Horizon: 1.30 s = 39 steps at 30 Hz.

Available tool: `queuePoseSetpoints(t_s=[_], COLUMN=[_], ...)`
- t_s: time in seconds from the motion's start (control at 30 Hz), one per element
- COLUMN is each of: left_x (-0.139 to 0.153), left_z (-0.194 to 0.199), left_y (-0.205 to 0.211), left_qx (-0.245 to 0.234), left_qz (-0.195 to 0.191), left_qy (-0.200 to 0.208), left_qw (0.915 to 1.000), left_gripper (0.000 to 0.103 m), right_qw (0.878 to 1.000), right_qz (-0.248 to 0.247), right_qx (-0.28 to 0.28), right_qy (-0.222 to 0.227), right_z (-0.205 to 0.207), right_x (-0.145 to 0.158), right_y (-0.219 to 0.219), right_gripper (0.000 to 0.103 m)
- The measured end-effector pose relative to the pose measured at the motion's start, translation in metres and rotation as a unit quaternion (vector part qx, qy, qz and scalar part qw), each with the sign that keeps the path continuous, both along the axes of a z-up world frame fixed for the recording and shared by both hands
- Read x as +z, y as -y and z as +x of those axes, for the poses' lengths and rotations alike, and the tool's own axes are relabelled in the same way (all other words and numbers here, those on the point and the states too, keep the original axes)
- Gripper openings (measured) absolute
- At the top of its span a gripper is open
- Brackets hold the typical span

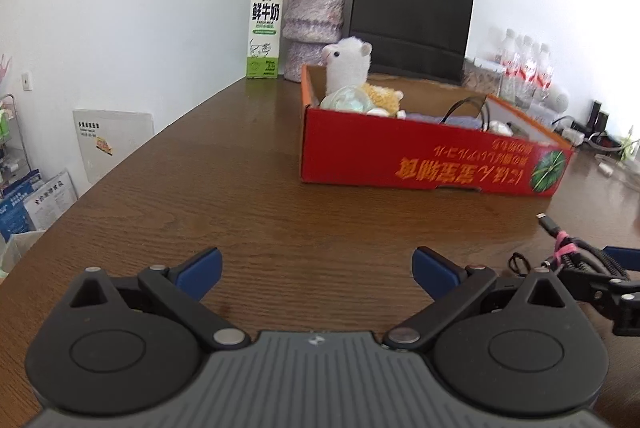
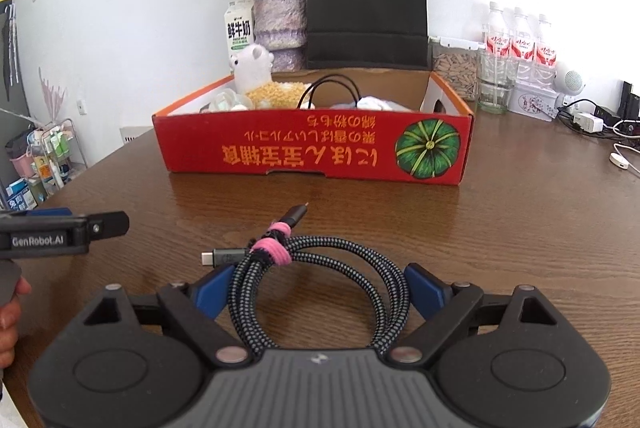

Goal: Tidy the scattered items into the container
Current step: 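Grasp the braided black cable with pink tie using right tool, then carry the cable into the box and open right tool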

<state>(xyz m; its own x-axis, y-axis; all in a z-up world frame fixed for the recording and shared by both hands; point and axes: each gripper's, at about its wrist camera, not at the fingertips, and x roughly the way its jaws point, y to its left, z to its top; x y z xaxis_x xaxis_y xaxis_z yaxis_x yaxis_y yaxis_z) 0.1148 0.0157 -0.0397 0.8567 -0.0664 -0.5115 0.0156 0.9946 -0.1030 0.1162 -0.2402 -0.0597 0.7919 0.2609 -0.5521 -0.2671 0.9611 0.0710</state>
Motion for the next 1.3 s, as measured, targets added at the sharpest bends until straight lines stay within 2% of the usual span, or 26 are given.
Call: queuePoseSetpoints(t_s=[0.07, 0.3, 0.53, 0.67, 0.9, 1.13, 1.23, 1.3], left_x=[0.009, 0.043, 0.067, 0.082, 0.099, 0.108, 0.095, 0.086], left_z=[0.002, 0.016, 0.043, 0.063, 0.104, 0.159, 0.174, 0.185], left_y=[0.002, 0.018, 0.038, 0.047, 0.05, 0.058, 0.054, 0.052], left_qx=[-0.007, -0.018, -0.039, -0.033, -0.019, -0.004, 0.004, 0.01], left_qz=[-0.013, -0.008, -0.02, -0.021, -0.042, -0.028, -0.043, -0.046], left_qy=[0.008, 0.051, 0.07, 0.094, 0.103, 0.11, 0.11, 0.095], left_qw=[0.9999, 0.9985, 0.9966, 0.9948, 0.9936, 0.9935, 0.993, 0.9944], left_gripper=[0.103, 0.103, 0.103, 0.103, 0.103, 0.103, 0.103, 0.103], right_qw=[1.0, 0.999, 0.995, 0.992, 0.989, 0.987, 0.988, 0.991], right_qz=[0.002, 0.01, 0.014, 0.013, 0.005, 0.005, 0.023, 0.016], right_qx=[-0.001, -0.001, -0.005, -0.013, -0.016, -0.027, -0.043, -0.036], right_qy=[0.008, 0.048, 0.099, 0.122, 0.144, 0.158, 0.148, 0.128], right_z=[0.002, 0.014, 0.038, 0.057, 0.094, 0.149, 0.171, 0.184], right_x=[0.005, 0.03, 0.062, 0.076, 0.092, 0.097, 0.084, 0.072], right_y=[0.002, 0.004, 0.001, -0.002, -0.008, -0.015, -0.01, -0.009], right_gripper=[0.09, 0.09, 0.09, 0.09, 0.09, 0.09, 0.09, 0.09])
